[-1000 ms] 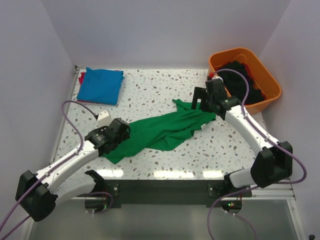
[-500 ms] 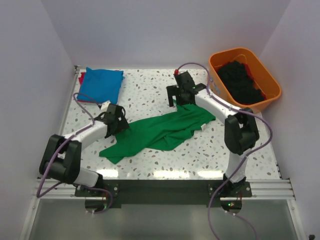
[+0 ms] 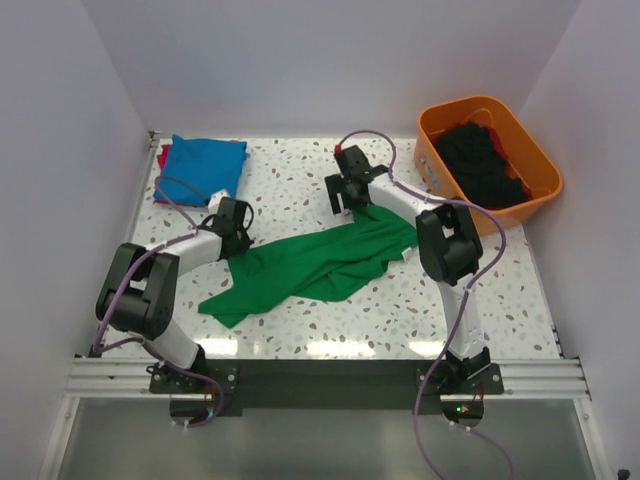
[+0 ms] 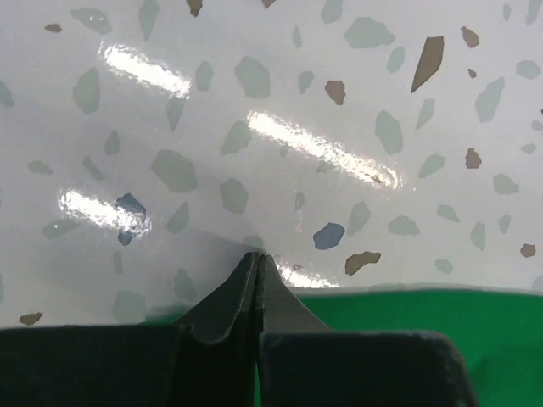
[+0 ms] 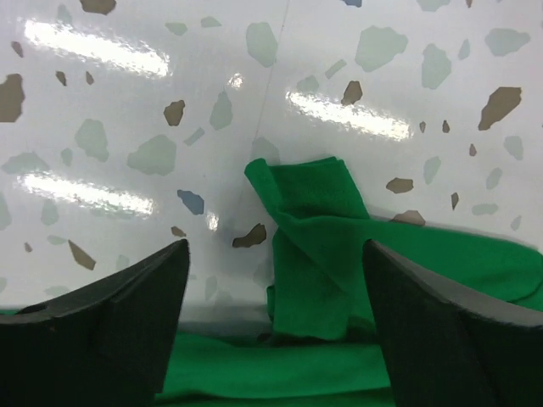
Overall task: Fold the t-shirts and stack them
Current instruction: Flatten the tshirt out
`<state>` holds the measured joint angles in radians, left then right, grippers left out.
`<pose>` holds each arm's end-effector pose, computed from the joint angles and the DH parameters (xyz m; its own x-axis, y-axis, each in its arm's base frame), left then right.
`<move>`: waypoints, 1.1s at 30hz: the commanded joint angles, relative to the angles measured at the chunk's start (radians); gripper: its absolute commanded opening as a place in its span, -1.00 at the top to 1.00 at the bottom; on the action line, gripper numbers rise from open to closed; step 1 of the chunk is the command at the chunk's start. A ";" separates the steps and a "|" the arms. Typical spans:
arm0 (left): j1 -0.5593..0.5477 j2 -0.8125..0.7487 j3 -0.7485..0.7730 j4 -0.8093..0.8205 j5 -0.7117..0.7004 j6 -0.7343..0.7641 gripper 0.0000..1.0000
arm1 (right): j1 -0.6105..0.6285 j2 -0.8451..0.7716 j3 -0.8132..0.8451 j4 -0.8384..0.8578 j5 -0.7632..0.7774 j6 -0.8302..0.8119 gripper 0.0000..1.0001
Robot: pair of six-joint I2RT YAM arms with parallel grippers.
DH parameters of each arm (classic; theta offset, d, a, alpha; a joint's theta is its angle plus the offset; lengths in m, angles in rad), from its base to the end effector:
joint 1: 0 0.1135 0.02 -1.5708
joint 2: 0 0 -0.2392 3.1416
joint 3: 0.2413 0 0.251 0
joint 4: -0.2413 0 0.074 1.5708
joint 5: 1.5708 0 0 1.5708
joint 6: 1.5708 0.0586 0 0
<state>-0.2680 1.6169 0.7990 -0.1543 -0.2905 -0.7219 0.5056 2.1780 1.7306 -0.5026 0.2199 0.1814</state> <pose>0.3080 -0.0672 0.1081 -0.6627 -0.4746 -0.5793 -0.4528 0.8701 -0.1948 0.4248 0.2206 0.1519 -0.7652 -0.2224 -0.6042 -0.2273 0.9713 -0.0696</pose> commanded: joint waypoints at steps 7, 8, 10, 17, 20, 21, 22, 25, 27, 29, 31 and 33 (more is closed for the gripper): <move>0.003 -0.018 -0.070 -0.014 0.077 0.012 1.00 | -0.001 0.039 -0.017 0.075 0.048 0.030 0.46; 0.003 -0.044 -0.075 -0.013 0.074 0.019 1.00 | -0.001 0.028 -0.022 0.076 0.067 0.035 0.61; 0.003 -0.133 -0.086 -0.008 0.062 0.027 1.00 | -0.001 -0.029 -0.043 0.084 0.113 0.050 0.85; 0.003 -0.344 -0.092 -0.066 0.008 0.027 1.00 | -0.001 -0.309 -0.199 0.182 0.177 0.072 1.00; 0.003 -0.365 -0.081 -0.143 -0.050 -0.010 1.00 | -0.001 -0.394 -0.253 0.188 0.184 0.073 1.00; 0.003 -0.356 -0.078 -0.175 -0.071 -0.020 1.00 | -0.001 -0.408 -0.272 0.187 0.185 0.075 1.00; 0.003 -0.347 -0.064 -0.192 -0.075 -0.036 0.76 | -0.001 -0.421 -0.279 0.182 0.187 0.076 1.00; 0.003 -0.301 -0.049 -0.228 -0.084 -0.054 0.02 | -0.001 -0.463 -0.309 0.165 0.197 0.087 1.00; 0.003 -0.272 -0.052 -0.215 -0.067 -0.057 -0.06 | -0.001 -0.487 -0.327 0.157 0.206 0.095 1.00; 0.003 -0.232 -0.052 -0.205 -0.064 -0.065 -0.11 | -0.001 -0.500 -0.336 0.151 0.210 0.098 1.00; 0.003 -0.201 -0.047 -0.197 -0.058 -0.068 -0.15 | -0.001 -0.515 -0.347 0.148 0.210 0.099 1.00; 0.003 -0.152 -0.038 -0.189 -0.047 -0.071 -0.15 | -0.001 -0.520 -0.351 0.142 0.211 0.096 1.00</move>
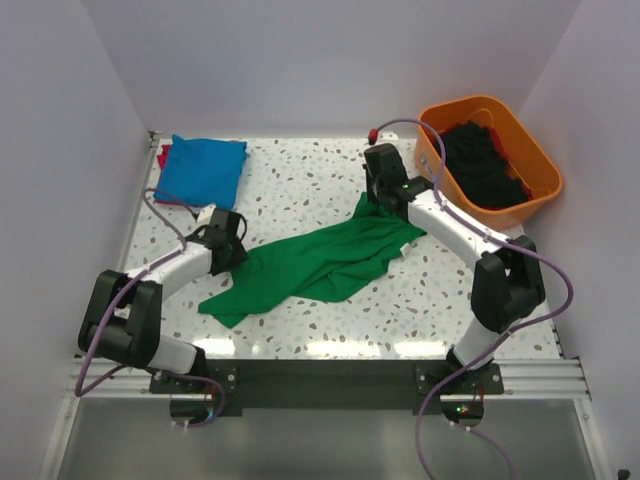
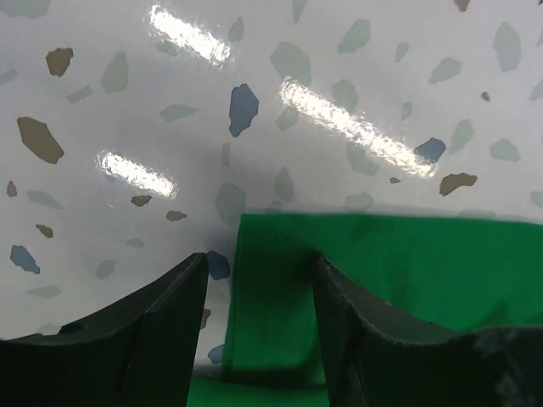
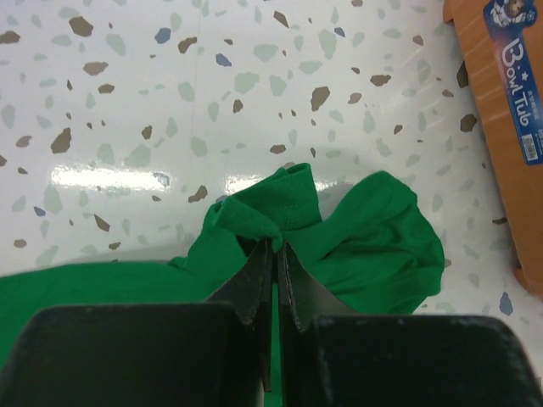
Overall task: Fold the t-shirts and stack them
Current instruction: Flatten the tshirt out
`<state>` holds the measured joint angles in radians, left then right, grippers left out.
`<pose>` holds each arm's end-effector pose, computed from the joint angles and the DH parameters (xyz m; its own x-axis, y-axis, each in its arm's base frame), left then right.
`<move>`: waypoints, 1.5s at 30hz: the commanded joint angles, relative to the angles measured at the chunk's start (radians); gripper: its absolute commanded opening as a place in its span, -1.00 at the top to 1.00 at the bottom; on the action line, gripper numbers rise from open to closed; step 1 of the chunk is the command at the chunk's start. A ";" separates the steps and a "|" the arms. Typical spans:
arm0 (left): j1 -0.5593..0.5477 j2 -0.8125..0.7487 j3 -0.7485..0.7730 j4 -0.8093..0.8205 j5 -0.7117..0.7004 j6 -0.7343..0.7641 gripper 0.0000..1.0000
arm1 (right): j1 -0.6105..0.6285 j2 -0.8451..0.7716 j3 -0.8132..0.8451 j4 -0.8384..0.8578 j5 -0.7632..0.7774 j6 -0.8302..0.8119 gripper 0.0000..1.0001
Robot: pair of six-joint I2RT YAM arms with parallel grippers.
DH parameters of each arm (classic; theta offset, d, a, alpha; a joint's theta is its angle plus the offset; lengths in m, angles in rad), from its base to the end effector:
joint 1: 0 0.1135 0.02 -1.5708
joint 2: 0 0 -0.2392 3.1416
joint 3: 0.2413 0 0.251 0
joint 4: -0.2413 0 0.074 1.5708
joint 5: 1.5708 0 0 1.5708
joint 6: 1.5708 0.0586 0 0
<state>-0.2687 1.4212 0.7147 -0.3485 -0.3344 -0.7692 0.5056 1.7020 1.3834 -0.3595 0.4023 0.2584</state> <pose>0.2678 -0.0538 0.1249 -0.6684 -0.4974 -0.5530 -0.5153 0.8458 -0.1379 0.3621 0.1742 0.2510 -0.5763 -0.0503 -0.8157 -0.0327 0.9987 -0.0385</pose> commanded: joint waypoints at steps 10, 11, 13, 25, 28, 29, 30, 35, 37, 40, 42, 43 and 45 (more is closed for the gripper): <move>0.005 0.219 0.126 0.026 0.021 -0.016 0.68 | -0.001 -0.091 -0.024 -0.015 0.027 0.021 1.00; 0.003 0.222 0.124 0.040 0.041 -0.010 0.90 | -0.001 -0.102 -0.021 -0.027 0.044 0.019 1.00; 0.003 0.197 0.094 0.061 0.066 -0.010 1.00 | -0.002 -0.111 -0.006 -0.042 0.062 0.018 1.00; 0.003 -0.273 0.144 -0.003 -0.026 0.079 1.00 | -0.013 -0.324 0.040 -0.101 0.187 -0.021 1.00; 0.003 -0.422 0.224 -0.049 -0.078 0.097 1.00 | -0.021 -0.424 0.057 -0.133 0.216 -0.021 1.00; 0.003 -0.485 0.244 -0.069 -0.087 0.103 1.00 | -0.022 -0.453 0.069 -0.150 0.233 -0.021 1.00; 0.003 -0.516 0.285 -0.076 -0.097 0.108 1.00 | -0.022 -0.478 0.077 -0.157 0.237 -0.030 1.00; 0.003 -0.663 0.439 -0.128 -0.135 0.146 1.00 | -0.024 -0.613 0.185 -0.220 0.280 -0.064 1.00; 0.003 -0.705 0.520 -0.156 -0.150 0.157 1.00 | -0.024 -0.649 0.222 -0.251 0.314 -0.065 1.00; 0.003 -0.760 0.612 -0.161 -0.164 0.168 1.00 | -0.022 -0.726 0.278 -0.260 0.253 -0.058 1.00; 0.003 -0.781 0.685 -0.159 -0.131 0.185 1.00 | -0.022 -0.764 0.344 -0.285 0.146 -0.051 1.00; 0.003 -0.792 0.740 -0.159 -0.086 0.195 1.00 | -0.022 -0.774 0.408 -0.311 0.066 -0.053 1.00; 0.003 -0.801 0.793 -0.155 -0.034 0.199 1.00 | -0.022 -0.774 0.483 -0.346 0.022 -0.050 1.00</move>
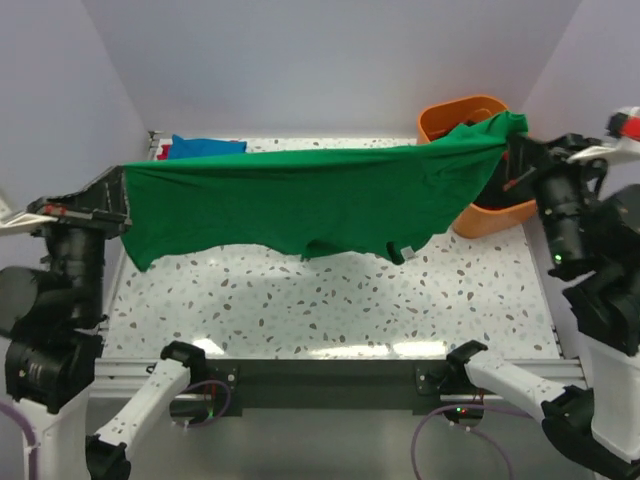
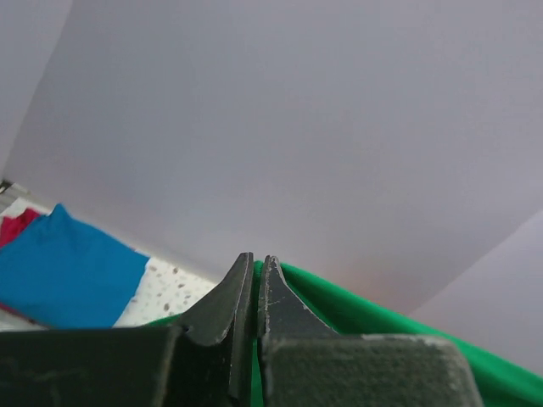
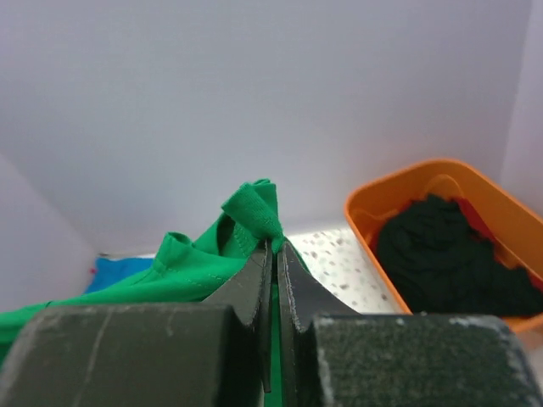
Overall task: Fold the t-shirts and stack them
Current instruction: Flatten the tshirt out
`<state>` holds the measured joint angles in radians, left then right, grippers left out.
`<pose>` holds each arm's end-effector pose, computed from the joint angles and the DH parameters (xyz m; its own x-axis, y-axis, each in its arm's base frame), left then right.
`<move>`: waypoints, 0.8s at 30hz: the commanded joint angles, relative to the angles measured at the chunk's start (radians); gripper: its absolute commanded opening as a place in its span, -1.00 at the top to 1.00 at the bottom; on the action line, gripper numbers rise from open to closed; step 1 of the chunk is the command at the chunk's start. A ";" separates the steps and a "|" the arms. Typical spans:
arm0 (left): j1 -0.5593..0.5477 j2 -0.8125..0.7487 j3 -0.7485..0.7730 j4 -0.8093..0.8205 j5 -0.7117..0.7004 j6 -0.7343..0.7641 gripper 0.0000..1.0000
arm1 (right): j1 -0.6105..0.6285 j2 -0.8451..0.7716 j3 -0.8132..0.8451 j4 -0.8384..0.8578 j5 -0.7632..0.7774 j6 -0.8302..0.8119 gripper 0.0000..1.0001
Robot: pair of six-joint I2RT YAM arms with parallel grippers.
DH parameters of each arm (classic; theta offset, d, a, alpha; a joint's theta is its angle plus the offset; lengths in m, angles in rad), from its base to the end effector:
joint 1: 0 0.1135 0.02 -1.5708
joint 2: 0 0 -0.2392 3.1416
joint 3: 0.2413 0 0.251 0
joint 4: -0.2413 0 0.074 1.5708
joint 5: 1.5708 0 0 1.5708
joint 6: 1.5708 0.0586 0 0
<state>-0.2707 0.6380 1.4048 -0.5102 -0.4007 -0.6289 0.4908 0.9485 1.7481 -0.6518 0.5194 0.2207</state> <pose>0.0885 -0.0008 0.5007 0.2668 -0.6362 -0.7240 0.0490 0.7592 -0.6490 0.1292 0.0361 0.5428 0.1319 0.2860 -0.9491 -0.0052 0.9577 0.2879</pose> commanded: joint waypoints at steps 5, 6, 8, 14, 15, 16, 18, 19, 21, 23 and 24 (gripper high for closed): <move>0.007 -0.041 0.252 0.006 0.167 0.080 1.00 | -0.008 -0.010 0.376 -0.132 -0.255 -0.015 1.00; 0.007 -0.047 0.264 0.001 0.171 0.080 1.00 | -0.008 -0.007 0.407 -0.140 -0.262 -0.018 1.00; 0.007 -0.057 0.281 -0.004 0.177 0.080 1.00 | -0.008 -0.001 0.471 -0.151 -0.262 -0.023 1.00; 0.008 -0.018 0.217 0.005 0.194 0.071 1.00 | -0.008 0.050 0.406 -0.118 -0.161 -0.047 1.00; 0.008 -0.008 0.192 0.012 0.175 0.063 1.00 | -0.008 0.061 0.378 -0.106 -0.116 -0.055 1.00; 0.008 0.017 0.166 0.024 0.165 0.060 1.00 | -0.008 0.074 0.351 -0.076 -0.087 -0.061 1.00; 0.008 0.046 0.077 0.029 0.103 0.037 1.00 | -0.008 0.128 0.260 -0.034 0.017 -0.079 1.00; 0.008 0.083 0.042 0.038 0.073 0.031 1.00 | -0.009 0.154 0.226 0.025 0.052 -0.092 1.00; 0.008 0.124 -0.084 0.056 -0.021 0.008 1.00 | -0.011 0.241 0.131 0.092 0.135 -0.133 1.00; 0.008 0.219 -0.200 0.079 -0.096 -0.012 1.00 | -0.040 0.317 0.076 0.162 0.102 -0.132 1.00; 0.010 0.308 -0.236 0.094 -0.119 -0.037 1.00 | -0.110 0.416 0.068 0.172 -0.020 -0.107 1.00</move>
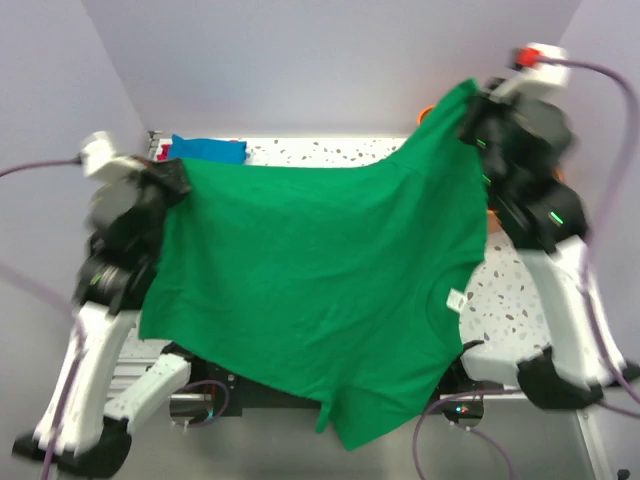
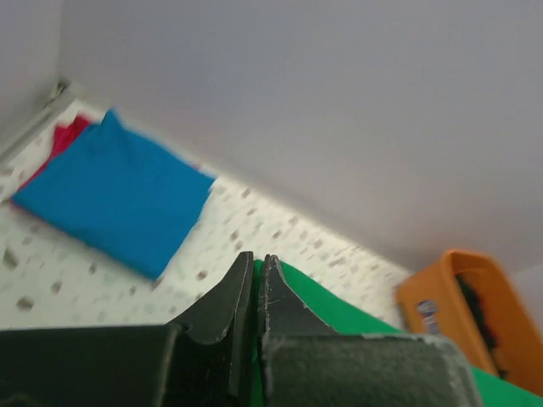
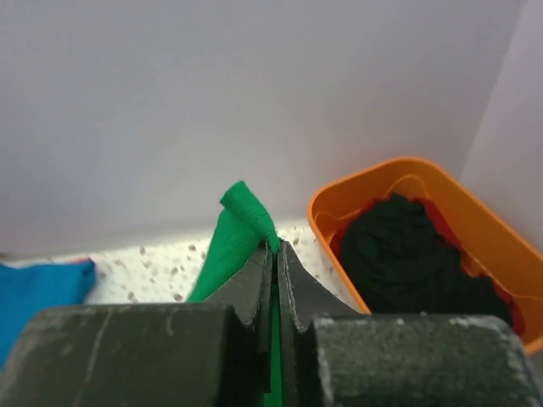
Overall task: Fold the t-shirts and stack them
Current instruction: Flatten the tshirt out
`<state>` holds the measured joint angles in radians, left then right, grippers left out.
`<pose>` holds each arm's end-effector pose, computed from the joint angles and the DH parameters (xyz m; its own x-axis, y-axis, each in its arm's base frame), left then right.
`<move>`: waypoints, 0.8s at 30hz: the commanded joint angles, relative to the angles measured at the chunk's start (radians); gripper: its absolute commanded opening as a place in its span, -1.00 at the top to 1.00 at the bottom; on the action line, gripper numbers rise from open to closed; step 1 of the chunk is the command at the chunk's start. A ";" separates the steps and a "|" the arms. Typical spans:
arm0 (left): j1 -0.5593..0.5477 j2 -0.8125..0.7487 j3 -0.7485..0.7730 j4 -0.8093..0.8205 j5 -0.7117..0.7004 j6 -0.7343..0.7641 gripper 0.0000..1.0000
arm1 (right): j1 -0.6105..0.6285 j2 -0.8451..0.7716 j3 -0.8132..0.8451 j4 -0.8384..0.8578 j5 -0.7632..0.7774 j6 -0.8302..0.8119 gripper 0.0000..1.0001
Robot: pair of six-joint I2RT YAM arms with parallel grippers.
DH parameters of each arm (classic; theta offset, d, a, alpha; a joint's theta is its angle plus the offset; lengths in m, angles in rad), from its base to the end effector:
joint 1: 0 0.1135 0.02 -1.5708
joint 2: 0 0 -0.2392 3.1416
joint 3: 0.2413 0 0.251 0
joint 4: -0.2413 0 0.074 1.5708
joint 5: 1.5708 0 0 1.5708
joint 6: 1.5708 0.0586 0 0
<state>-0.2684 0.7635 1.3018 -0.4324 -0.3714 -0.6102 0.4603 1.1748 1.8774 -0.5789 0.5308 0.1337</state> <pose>0.1537 -0.0202 0.4689 0.1413 -0.5927 -0.7930 -0.0242 0.7987 -0.6013 0.1911 0.0616 0.5528 0.1185 0.1871 -0.9752 0.0517 0.9796 0.1942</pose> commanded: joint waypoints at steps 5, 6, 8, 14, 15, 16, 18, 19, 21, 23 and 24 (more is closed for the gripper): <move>0.073 0.546 -0.205 -0.011 -0.103 -0.128 -0.12 | -0.163 0.514 -0.106 0.228 -0.251 0.018 1.00; 0.098 0.601 -0.194 -0.019 -0.090 -0.132 -0.67 | -0.166 0.566 -0.086 0.228 -0.265 0.018 0.95; 0.115 0.718 -0.153 -0.066 -0.087 -0.143 -1.00 | -0.166 0.704 0.013 0.144 -0.302 0.027 0.19; 0.115 0.654 -0.232 0.033 -0.057 -0.102 -1.00 | -0.163 0.656 -0.055 0.189 -0.350 0.040 -0.97; 0.115 0.622 -0.246 0.050 -0.048 -0.099 -1.00 | -0.161 0.636 -0.076 0.189 -0.359 0.047 -0.97; 0.115 0.610 -0.268 0.055 -0.025 -0.094 -1.00 | -0.160 0.610 -0.124 0.186 -0.367 0.056 -0.97; 0.115 0.579 -0.288 0.061 -0.015 -0.088 -1.00 | -0.143 0.531 -0.181 0.179 -0.368 0.087 -0.97; 0.115 0.571 -0.305 0.058 -0.005 -0.088 -1.00 | -0.134 0.504 -0.254 0.177 -0.361 0.102 -0.97; 0.115 0.557 -0.318 0.049 -0.001 -0.094 -1.00 | -0.100 0.425 -0.332 0.179 -0.332 0.139 -0.97; 0.115 0.547 -0.345 0.047 0.017 -0.100 -1.00 | -0.057 0.382 -0.452 0.180 -0.305 0.176 -0.97; 0.115 0.537 -0.352 0.058 0.031 -0.100 -1.00 | -0.045 0.356 -0.486 0.177 -0.292 0.187 -0.97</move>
<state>-0.1566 1.3205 0.9844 -0.4076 -0.3798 -0.7139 0.3664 1.5574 1.4952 -0.3977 0.2028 0.2481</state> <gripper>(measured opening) 0.997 0.986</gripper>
